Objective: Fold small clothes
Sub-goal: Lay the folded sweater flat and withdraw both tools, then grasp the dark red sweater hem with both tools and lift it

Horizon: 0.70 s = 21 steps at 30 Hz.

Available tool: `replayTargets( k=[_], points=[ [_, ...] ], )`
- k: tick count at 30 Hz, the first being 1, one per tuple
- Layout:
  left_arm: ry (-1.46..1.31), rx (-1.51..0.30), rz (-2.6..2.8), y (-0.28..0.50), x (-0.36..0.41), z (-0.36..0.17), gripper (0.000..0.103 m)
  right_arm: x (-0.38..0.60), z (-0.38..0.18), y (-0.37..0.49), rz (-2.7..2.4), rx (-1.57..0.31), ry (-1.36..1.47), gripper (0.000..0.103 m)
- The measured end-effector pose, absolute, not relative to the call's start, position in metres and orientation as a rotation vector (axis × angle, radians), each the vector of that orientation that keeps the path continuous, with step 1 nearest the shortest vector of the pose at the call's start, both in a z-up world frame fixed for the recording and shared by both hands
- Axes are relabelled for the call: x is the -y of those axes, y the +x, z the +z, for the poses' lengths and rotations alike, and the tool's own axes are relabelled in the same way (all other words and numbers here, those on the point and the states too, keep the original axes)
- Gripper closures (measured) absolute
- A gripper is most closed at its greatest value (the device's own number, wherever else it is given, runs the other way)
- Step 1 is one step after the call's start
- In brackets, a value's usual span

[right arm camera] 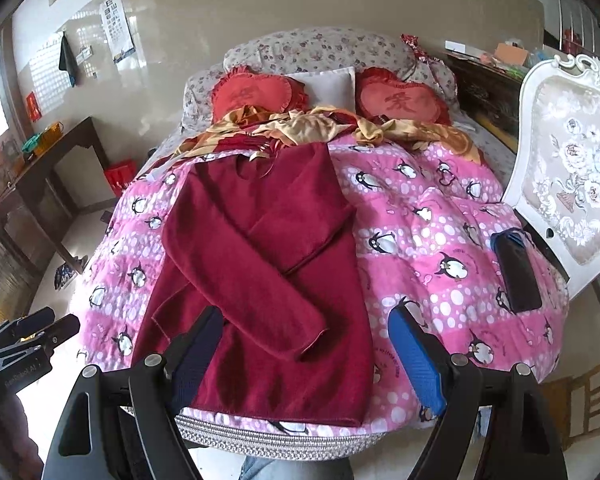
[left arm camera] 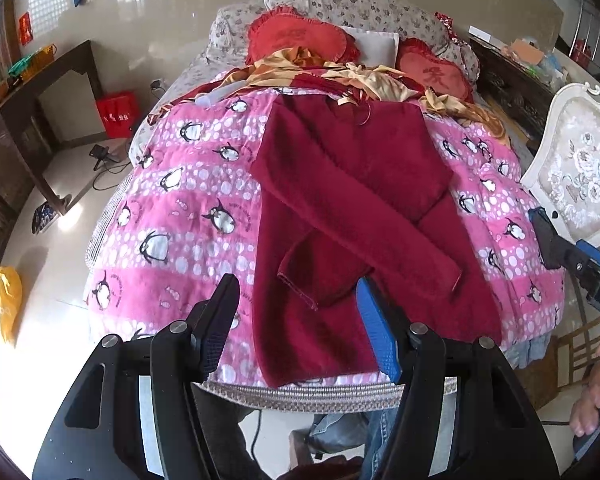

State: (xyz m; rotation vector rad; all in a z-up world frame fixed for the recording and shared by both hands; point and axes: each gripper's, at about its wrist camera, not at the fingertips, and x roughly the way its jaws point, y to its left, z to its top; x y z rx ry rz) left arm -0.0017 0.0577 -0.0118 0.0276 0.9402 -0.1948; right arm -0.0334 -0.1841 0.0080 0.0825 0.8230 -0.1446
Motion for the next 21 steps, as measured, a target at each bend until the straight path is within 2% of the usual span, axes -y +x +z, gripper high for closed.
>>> replayTargets(
  k=[11,16,21],
  points=[
    [0.014,-0.948,-0.197,0.066,-0.051,-0.012,0.042,0.202,0.007,0.009,-0.095,-0.814,0.094,0.021],
    [-0.033,-1.025,-0.206,0.139,-0.055,-0.029,0.042,0.230,-0.001,0.053,0.040,-0.802,0.190,0.021],
    [-0.045,-1.106,-0.175,0.236,-0.053,-0.066,0.042,0.270,-0.028,0.139,0.077,-0.886,0.243,0.021]
  ],
)
